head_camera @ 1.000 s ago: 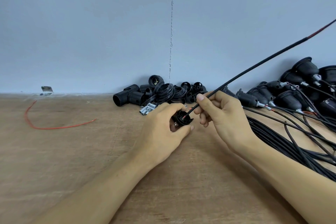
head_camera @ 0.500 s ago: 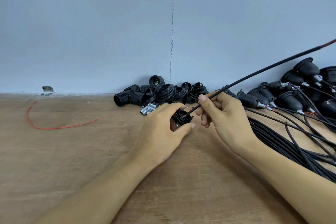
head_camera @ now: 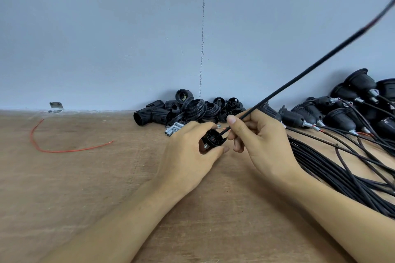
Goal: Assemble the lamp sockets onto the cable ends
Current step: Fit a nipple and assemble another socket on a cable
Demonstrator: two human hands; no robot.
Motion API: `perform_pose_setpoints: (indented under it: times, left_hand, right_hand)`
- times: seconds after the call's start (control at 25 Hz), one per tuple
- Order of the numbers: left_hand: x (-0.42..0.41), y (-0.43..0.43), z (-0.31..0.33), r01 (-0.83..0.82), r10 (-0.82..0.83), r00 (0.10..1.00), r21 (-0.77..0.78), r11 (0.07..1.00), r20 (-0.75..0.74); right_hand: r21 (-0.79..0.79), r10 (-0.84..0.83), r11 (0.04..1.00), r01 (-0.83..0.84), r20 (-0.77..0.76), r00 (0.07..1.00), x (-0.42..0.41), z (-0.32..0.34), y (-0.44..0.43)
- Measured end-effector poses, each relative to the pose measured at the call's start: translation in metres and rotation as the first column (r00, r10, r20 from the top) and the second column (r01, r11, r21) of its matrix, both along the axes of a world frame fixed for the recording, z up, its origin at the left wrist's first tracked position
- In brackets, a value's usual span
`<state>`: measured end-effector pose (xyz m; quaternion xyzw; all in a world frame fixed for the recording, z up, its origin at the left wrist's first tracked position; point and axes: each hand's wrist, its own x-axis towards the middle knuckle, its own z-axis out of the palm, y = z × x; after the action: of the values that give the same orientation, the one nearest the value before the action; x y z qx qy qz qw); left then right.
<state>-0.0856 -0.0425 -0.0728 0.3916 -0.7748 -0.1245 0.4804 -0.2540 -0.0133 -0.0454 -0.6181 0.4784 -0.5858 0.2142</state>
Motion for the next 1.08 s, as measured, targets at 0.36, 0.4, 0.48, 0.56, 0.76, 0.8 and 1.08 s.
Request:
perform_pose_setpoints:
  times: [0.36, 0.4, 0.48, 0.56, 0.76, 0.8, 1.08]
  left_hand:
    - [-0.001, 0.004, 0.002, 0.001, 0.005, 0.998, -0.084, 0.996, 0.070]
    - [-0.001, 0.005, 0.002, 0.015, -0.007, 0.997, -0.099, 0.995, 0.081]
    - [-0.001, 0.007, 0.002, 0.061, -0.052, 0.995, -0.099, 0.993, 0.091]
    - [-0.002, 0.007, 0.002, 0.080, -0.072, 0.993, -0.094, 0.992, 0.092]
    - [-0.002, 0.006, 0.003, 0.100, -0.100, 0.995, -0.018, 0.995, -0.004]
    - [-0.003, 0.007, 0.004, 0.113, -0.113, 0.994, -0.021, 0.993, -0.008]
    - [-0.004, 0.006, 0.002, 0.114, -0.119, 0.990, -0.067, 0.991, -0.080]
  right_hand:
    - [0.079, -0.060, 0.995, 0.059, 0.009, 0.998, -0.004, 0.005, -0.001]
    - [0.081, -0.061, 0.995, 0.059, 0.017, 0.998, -0.004, 0.006, -0.001]
    - [0.078, -0.056, 0.996, 0.053, 0.036, 0.998, -0.003, 0.006, -0.002]
    - [0.075, -0.048, 0.996, 0.043, 0.062, 0.997, -0.001, 0.007, -0.002]
    - [0.057, -0.080, 0.996, 0.075, 0.083, 0.993, 0.002, 0.008, 0.000]
    - [0.044, -0.087, 0.995, 0.084, 0.055, 0.995, 0.002, 0.007, 0.001]
    - [0.036, 0.018, 0.999, -0.021, 0.101, 0.995, 0.006, 0.004, 0.002]
